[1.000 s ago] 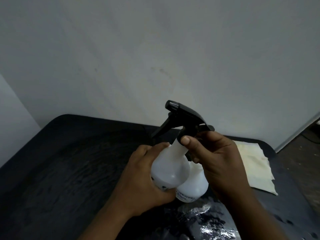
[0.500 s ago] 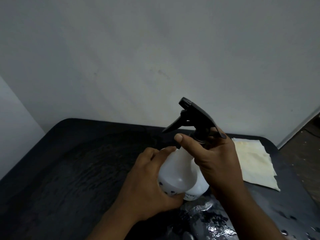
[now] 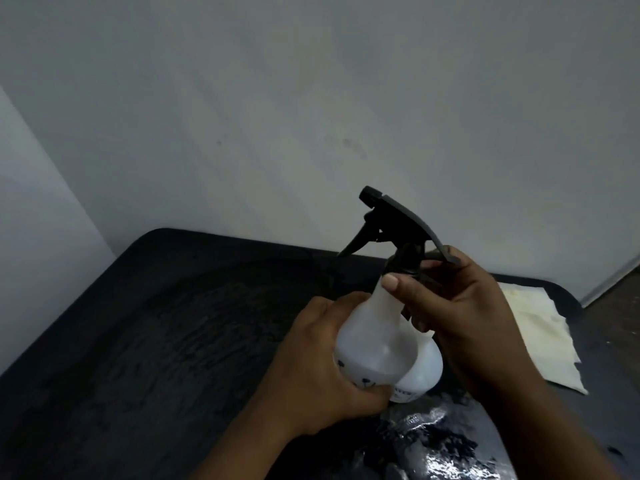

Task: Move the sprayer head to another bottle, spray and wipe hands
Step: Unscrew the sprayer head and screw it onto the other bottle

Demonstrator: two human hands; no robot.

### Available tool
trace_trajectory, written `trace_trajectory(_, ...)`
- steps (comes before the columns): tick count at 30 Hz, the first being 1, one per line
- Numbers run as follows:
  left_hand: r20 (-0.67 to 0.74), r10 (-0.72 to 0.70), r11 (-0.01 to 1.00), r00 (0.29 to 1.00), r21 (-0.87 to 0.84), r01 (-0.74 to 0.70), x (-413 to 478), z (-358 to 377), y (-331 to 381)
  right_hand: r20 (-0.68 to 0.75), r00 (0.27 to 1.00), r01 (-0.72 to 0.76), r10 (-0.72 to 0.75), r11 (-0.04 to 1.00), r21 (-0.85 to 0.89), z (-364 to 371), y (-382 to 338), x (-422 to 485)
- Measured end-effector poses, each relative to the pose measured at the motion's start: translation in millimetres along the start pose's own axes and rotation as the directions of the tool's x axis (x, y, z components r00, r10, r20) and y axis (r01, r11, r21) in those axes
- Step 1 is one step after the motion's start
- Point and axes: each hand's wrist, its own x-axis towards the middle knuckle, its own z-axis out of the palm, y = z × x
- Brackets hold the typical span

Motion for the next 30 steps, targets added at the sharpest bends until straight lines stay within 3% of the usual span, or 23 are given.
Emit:
trace_trajectory(5, 0.008, -0.030, 0.999, 1.000, 0.016, 0.030, -1, 2, 2, 0.045, 0.999, -0.010, 0.010, 1.000, -0.007, 0, -2, -3)
trace_trajectory(10, 0.098, -0.062, 0.998, 0.993, 0.026, 0.060, -10, 2, 8, -0.099, 0.994, 0.021, -0.041, 0.980, -0.199, -1, 2, -4)
trace_trajectory(17, 0.200, -0.080, 0.987, 0.976, -0.118, 0.105, -29, -13, 12, 0.087, 0.987, -0.124, 0.133, 0.987, -0.104, 9, 11, -12)
trace_trajectory(20, 0.175, -0.121, 0.987, 0.977, -0.082, 0.136, -31, -10, 18, 0.149, 0.965, -0.217, 0.215, 0.976, -0.002, 12, 14, -14)
trace_trajectory(26, 0.043, -0.235, 0.966, 0.971, 0.120, 0.229, -33, 2, 24, 0.136, 0.949, -0.297, 0.286, 0.952, 0.070, 20, 15, -12)
trace_trajectory(30, 0.212, -0.272, 0.962, 0.939, 0.025, 0.273, -28, -17, 19, 0.301, 0.912, -0.363, 0.279, 0.889, 0.278, 14, 12, -11)
